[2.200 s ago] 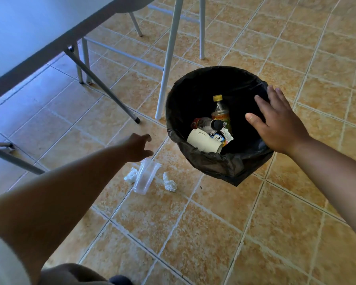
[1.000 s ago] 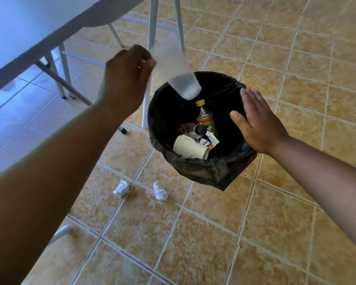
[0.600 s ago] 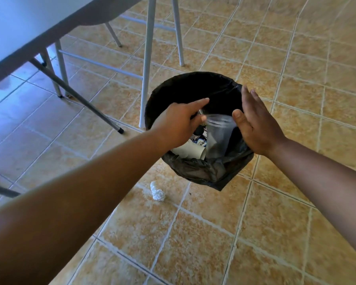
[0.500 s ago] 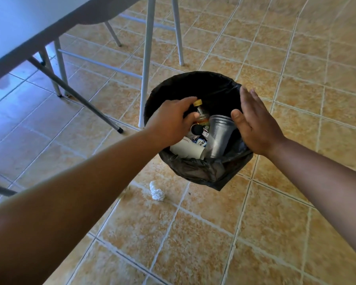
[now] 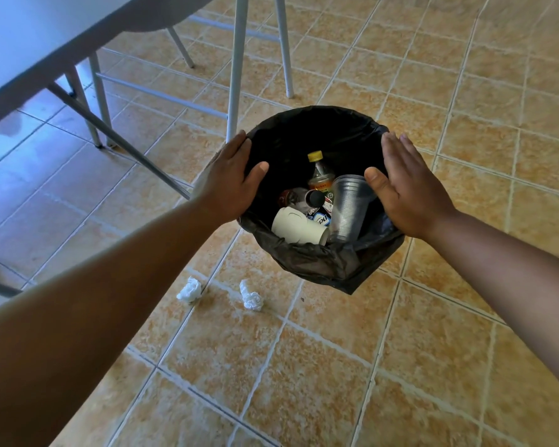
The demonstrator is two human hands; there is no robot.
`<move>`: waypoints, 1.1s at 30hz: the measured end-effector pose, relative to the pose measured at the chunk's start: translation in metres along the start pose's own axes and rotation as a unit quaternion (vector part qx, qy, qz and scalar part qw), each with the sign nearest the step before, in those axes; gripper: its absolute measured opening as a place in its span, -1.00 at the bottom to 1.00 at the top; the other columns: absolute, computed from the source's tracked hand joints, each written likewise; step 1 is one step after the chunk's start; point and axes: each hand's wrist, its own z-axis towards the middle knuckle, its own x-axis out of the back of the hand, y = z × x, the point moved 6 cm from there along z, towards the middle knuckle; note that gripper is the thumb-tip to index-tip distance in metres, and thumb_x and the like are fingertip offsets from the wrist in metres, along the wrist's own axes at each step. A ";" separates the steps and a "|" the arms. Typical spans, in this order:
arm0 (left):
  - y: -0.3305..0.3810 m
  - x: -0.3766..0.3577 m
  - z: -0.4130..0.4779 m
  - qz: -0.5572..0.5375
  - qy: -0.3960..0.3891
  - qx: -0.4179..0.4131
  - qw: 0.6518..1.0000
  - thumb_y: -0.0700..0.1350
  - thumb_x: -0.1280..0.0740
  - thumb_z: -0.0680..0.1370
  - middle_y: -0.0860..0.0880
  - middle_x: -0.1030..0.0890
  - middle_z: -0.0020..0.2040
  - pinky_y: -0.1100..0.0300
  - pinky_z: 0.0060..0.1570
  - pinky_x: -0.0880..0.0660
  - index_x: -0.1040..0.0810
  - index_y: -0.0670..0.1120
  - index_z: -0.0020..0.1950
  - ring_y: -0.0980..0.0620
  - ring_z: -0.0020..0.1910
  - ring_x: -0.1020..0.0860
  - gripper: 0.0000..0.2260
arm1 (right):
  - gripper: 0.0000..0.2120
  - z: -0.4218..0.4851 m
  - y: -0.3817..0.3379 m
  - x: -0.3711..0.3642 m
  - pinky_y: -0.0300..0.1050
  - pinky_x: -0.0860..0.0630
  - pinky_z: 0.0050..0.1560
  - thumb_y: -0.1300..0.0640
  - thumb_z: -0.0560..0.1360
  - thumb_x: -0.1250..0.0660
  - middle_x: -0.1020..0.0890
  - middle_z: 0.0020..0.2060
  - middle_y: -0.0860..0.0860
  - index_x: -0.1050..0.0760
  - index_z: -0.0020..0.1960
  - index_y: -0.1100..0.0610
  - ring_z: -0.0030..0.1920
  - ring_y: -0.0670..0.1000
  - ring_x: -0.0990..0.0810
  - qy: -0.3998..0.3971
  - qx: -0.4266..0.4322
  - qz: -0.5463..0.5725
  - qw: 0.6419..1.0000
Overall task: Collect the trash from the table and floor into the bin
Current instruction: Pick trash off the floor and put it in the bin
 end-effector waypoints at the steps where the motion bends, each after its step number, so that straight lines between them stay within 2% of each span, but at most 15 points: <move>1: -0.001 0.001 -0.001 -0.022 0.011 0.004 1.000 0.20 -0.05 0.61 -0.04 -0.18 0.57 0.01 0.41 -0.20 -0.20 -0.09 0.55 -0.05 0.52 -0.19 -0.42 | -0.20 0.000 0.000 0.000 -0.08 0.09 0.52 -0.39 0.54 0.14 0.05 0.60 -0.03 0.11 0.60 0.08 0.56 -0.08 0.18 -0.001 -0.001 0.000 1.000; 5: -0.020 0.005 -0.009 -0.111 0.070 0.031 0.991 0.21 0.03 0.60 -0.10 -0.46 0.35 0.15 0.16 -0.31 -0.42 -0.06 0.40 -0.03 0.31 -0.41 -0.47 | -0.22 0.000 0.001 0.001 -0.09 0.10 0.51 -0.36 0.55 0.13 0.05 0.60 -0.03 0.11 0.61 0.07 0.56 -0.09 0.19 -0.002 -0.003 -0.004 1.000; 8: -0.047 -0.004 -0.020 -0.137 0.077 0.080 0.984 0.14 0.08 0.63 -0.17 -0.55 0.16 0.15 0.03 -0.29 -0.55 -0.15 0.17 -0.09 0.15 -0.47 -0.48 | -0.22 0.000 0.000 0.000 -0.09 0.10 0.51 -0.36 0.55 0.13 0.05 0.60 -0.02 0.11 0.61 0.08 0.56 -0.09 0.19 -0.004 -0.004 -0.007 1.000; 10: -0.064 -0.019 -0.028 -0.128 0.060 0.127 0.982 0.07 0.03 0.65 -0.22 -0.58 0.04 0.09 -0.04 -0.38 -0.56 -0.20 0.07 -0.17 0.04 -0.52 -0.53 | -0.23 0.000 0.000 0.000 -0.07 0.09 0.52 -0.36 0.55 0.12 0.05 0.60 -0.02 0.11 0.61 0.08 0.56 -0.09 0.19 -0.005 -0.004 -0.009 1.000; 12: -0.082 -0.048 -0.038 -0.050 -0.039 0.180 0.982 -0.02 -0.06 0.66 -0.20 -0.57 -0.03 0.15 -0.23 -0.40 -0.54 -0.19 0.08 -0.11 -0.15 -0.53 -0.67 | -0.23 -0.001 -0.001 0.000 -0.07 0.09 0.52 -0.36 0.55 0.12 0.05 0.60 -0.02 0.11 0.61 0.07 0.57 -0.08 0.19 -0.004 -0.006 -0.011 1.000; 13: -0.088 -0.065 -0.048 -0.005 -0.114 0.202 0.973 -0.06 -0.13 0.65 -0.17 -0.56 0.01 0.19 -0.28 -0.40 -0.52 -0.16 0.16 -0.03 -0.19 -0.52 -0.75 | -0.23 -0.001 -0.001 0.000 -0.06 0.09 0.52 -0.35 0.55 0.12 0.05 0.60 -0.02 0.11 0.61 0.07 0.57 -0.08 0.19 -0.005 -0.007 -0.010 1.000; 14: -0.090 -0.080 -0.061 0.026 -0.185 0.209 0.960 -0.07 -0.21 0.62 -0.14 -0.56 0.08 0.23 -0.25 -0.43 -0.49 -0.11 0.23 0.01 -0.14 -0.53 -0.77 | -0.23 -0.001 -0.002 0.001 -0.06 0.09 0.52 -0.35 0.55 0.12 0.05 0.60 -0.02 0.11 0.61 0.08 0.57 -0.08 0.19 -0.005 -0.007 -0.010 1.000; 16: -0.085 -0.107 -0.086 0.081 -0.283 0.153 0.943 -0.05 -0.31 0.57 -0.09 -0.53 0.18 0.19 -0.08 -0.48 -0.46 0.00 0.28 0.01 0.03 -0.52 -0.72 | -0.23 0.000 -0.002 0.001 -0.06 0.10 0.53 -0.35 0.55 0.11 0.05 0.60 -0.01 0.11 0.61 0.08 0.57 -0.07 0.19 -0.006 -0.008 -0.011 1.000; 19: -0.065 -0.139 -0.117 0.158 -0.384 0.028 0.909 -0.02 -0.33 0.55 -0.03 -0.42 0.26 0.13 -0.02 -0.49 -0.45 0.16 0.27 0.01 0.11 -0.46 -0.70 | -0.21 0.000 -0.002 0.002 -0.05 0.10 0.54 -0.36 0.54 0.11 0.06 0.60 -0.01 0.11 0.61 0.07 0.57 -0.07 0.19 -0.009 -0.012 -0.013 1.000; 23: -0.057 -0.167 -0.147 0.177 -0.478 -0.006 0.860 -0.09 -0.35 0.55 -0.06 -0.12 0.54 0.00 0.28 -0.42 -0.37 0.20 0.41 -0.14 0.36 -0.37 -0.55 | -0.21 0.000 -0.001 0.000 -0.01 0.08 0.54 -0.37 0.53 0.11 0.06 0.60 -0.02 0.09 0.61 0.06 0.57 -0.07 0.19 -0.012 -0.012 -0.013 1.000; 25: -0.060 -0.171 -0.153 0.179 -0.495 0.001 0.850 -0.14 -0.34 0.56 -0.07 -0.13 0.55 0.01 0.31 -0.39 -0.40 0.15 0.42 -0.13 0.39 -0.34 -0.55 | -0.22 0.000 -0.001 0.000 0.00 0.08 0.54 -0.37 0.53 0.11 0.06 0.60 -0.02 0.08 0.61 0.06 0.57 -0.07 0.19 -0.012 -0.013 -0.013 1.000; 28: -0.064 -0.171 -0.157 0.168 -0.508 0.009 0.845 -0.11 -0.26 0.58 -0.14 -0.40 0.38 0.01 0.28 -0.39 -0.46 -0.08 0.36 -0.15 0.31 -0.41 -0.66 | -0.21 0.000 -0.002 0.001 0.00 0.09 0.54 -0.37 0.53 0.11 0.05 0.60 -0.02 0.06 0.60 0.07 0.57 -0.07 0.18 -0.010 -0.010 -0.017 1.000; 29: -0.064 -0.167 -0.156 0.176 -0.497 0.011 0.850 -0.13 -0.26 0.57 -0.11 -0.48 0.26 0.04 0.17 -0.45 -0.47 -0.09 0.33 -0.13 0.23 -0.47 -0.68 | -0.21 0.000 -0.002 0.001 -0.01 0.09 0.54 -0.37 0.53 0.11 0.05 0.60 -0.01 0.05 0.60 0.08 0.57 -0.07 0.18 -0.009 -0.010 -0.017 1.000; 31: -0.064 -0.159 -0.149 0.167 -0.454 0.025 0.875 -0.18 -0.30 0.55 -0.02 -0.51 0.06 0.15 -0.10 -0.49 -0.50 -0.08 0.23 -0.07 0.07 -0.54 -0.76 | -0.21 0.000 -0.002 0.000 -0.01 0.09 0.54 -0.37 0.53 0.11 0.05 0.60 -0.01 0.05 0.60 0.08 0.57 -0.06 0.18 -0.008 -0.011 -0.015 1.000; 33: -0.062 -0.146 -0.136 0.129 -0.409 0.047 0.902 -0.23 -0.31 0.52 -0.01 -0.54 0.00 0.23 -0.26 -0.44 -0.56 -0.05 0.05 -0.02 -0.06 -0.56 -0.85 | -0.20 0.000 -0.002 0.000 0.00 0.08 0.55 -0.37 0.53 0.11 0.05 0.60 -0.01 0.05 0.60 0.08 0.57 -0.07 0.18 -0.007 -0.010 -0.014 1.000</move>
